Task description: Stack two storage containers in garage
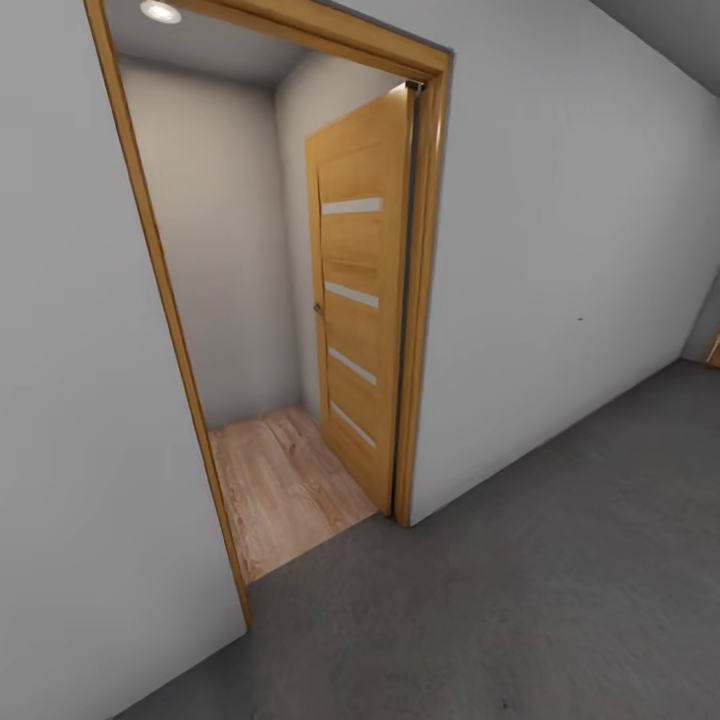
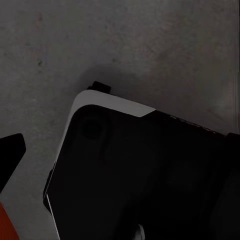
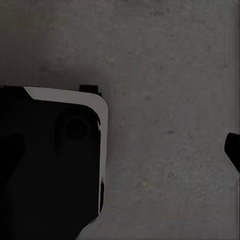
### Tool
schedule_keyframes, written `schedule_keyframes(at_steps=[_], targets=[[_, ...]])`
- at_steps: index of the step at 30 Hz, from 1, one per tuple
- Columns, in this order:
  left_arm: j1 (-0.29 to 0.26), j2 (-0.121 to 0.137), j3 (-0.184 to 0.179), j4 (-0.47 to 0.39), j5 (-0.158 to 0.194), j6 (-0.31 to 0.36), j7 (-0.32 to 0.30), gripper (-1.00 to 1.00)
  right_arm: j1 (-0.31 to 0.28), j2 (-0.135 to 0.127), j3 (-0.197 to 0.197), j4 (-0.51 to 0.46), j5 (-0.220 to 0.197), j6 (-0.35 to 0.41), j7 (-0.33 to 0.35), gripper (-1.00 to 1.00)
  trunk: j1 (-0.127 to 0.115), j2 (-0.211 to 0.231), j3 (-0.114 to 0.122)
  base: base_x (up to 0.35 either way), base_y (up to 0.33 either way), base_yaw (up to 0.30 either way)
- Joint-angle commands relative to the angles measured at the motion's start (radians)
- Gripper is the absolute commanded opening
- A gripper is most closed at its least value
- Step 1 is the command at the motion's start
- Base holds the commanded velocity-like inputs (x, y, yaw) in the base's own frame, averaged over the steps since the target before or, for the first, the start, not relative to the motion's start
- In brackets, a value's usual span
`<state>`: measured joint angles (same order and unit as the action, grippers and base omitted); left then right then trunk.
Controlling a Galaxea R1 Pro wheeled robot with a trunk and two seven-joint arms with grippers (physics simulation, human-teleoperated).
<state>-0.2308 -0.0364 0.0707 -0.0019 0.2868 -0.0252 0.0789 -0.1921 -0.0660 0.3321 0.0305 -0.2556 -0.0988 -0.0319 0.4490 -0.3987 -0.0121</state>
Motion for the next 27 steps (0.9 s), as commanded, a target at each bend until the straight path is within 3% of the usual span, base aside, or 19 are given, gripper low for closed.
schedule_keyframes(at_steps=[1,17,27], targets=[[-0.001,0.0,0.007,0.0,-0.001,-0.003,0.002,1.0,-0.001,0.001,0.008,0.003,-0.008,-0.01,0.0,1.0,0.001,-0.001,-0.001,0.294,-0.164,-0.001],[-0.001,0.003,0.006,-0.001,-0.001,-0.004,0.002,1.0,-0.001,-0.003,0.008,0.003,-0.009,-0.001,-0.001,1.0,0.001,-0.001,-0.001,0.301,-0.147,0.0],[-0.001,0.004,0.006,-0.001,-0.001,-0.006,0.002,1.0,-0.001,-0.003,0.008,0.003,-0.01,0.0,-0.003,1.0,0.001,-0.001,-0.001,0.318,-0.052,0.0]])
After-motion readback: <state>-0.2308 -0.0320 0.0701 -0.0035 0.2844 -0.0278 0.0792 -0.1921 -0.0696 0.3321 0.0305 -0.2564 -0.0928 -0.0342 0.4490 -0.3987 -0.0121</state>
